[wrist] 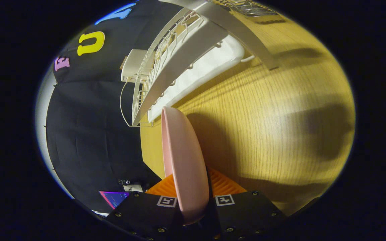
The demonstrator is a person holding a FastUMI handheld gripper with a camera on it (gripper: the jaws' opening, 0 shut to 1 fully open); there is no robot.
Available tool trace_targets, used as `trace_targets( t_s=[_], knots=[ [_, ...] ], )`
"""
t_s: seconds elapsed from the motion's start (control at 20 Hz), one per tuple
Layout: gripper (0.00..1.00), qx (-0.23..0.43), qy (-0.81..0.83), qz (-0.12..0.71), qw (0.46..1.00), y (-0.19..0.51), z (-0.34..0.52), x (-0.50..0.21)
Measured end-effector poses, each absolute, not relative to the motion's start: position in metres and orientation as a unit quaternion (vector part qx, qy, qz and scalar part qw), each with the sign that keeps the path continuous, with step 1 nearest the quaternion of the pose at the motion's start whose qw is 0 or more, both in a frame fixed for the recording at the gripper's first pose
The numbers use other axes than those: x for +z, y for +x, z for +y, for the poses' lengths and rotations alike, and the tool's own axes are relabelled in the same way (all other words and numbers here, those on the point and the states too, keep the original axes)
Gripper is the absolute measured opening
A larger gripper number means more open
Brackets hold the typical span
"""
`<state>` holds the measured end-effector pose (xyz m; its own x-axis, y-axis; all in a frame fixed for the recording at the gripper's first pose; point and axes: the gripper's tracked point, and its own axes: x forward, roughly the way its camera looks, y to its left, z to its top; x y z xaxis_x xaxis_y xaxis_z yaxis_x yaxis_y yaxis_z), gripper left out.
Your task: Take the plate from the dish rack, then take the spoon from the basket and place it into the plate.
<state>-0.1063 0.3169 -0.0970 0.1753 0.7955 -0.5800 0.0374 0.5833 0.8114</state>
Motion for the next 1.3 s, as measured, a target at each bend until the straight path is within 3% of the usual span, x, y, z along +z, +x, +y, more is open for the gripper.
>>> trace_targets(
  t_s=[0.25, 0.5, 0.75, 1.0, 1.3],
  knots=[
    [0.32, 0.266, 0.362, 0.579, 0.68, -0.1, 0.305, -0.097],
    [0.53, 0.257, 0.357, 0.579, 0.686, -0.095, 0.289, -0.092],
    [0.53, 0.248, 0.317, 0.581, 0.707, -0.099, 0.264, -0.093],
    [0.53, 0.214, 0.268, 0.527, 0.778, -0.081, 0.221, -0.072],
    [0.53, 0.151, 0.2, 0.392, 0.885, -0.039, 0.163, -0.006]
  ],
)
